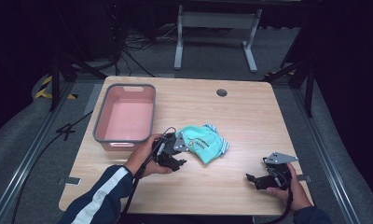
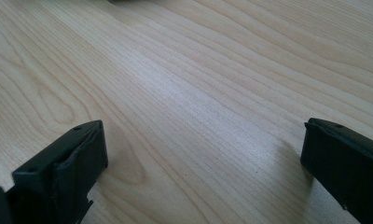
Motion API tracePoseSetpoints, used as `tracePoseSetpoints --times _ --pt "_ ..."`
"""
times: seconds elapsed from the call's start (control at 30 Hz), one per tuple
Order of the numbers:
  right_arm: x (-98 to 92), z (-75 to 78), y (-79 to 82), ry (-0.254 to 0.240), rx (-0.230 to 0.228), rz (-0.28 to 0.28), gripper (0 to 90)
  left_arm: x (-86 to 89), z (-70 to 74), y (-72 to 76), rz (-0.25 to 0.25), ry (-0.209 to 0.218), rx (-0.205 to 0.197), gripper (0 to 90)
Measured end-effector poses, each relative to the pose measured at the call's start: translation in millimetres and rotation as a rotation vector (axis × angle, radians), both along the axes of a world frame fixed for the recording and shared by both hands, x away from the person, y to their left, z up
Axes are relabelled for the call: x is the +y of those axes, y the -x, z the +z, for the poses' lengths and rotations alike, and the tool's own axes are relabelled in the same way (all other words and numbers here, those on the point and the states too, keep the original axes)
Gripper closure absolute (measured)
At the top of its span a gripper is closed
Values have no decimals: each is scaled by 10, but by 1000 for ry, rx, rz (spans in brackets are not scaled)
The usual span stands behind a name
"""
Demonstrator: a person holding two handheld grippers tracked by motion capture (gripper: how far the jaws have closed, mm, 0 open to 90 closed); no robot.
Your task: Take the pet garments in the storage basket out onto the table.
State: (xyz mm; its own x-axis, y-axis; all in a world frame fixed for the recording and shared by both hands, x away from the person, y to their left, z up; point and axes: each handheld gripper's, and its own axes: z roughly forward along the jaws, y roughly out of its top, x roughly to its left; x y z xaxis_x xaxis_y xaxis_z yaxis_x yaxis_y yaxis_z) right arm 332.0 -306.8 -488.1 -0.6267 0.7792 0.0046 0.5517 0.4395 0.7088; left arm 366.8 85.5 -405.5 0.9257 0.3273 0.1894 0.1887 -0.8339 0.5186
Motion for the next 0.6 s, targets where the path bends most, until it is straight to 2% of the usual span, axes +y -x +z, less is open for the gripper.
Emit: tracePoseSetpoints --times 0.27,0.37,0.6 --pt "-1 0 0 1 0 -1 6 221 -106 75 -8 -16 21 313" --pt "0 0 2 0 0 -2 6 310 -137 115 -22 -23 17 294" --pt "-1 0 2 1 -1 -2 6 499 -186 196 -10 -34 18 284"
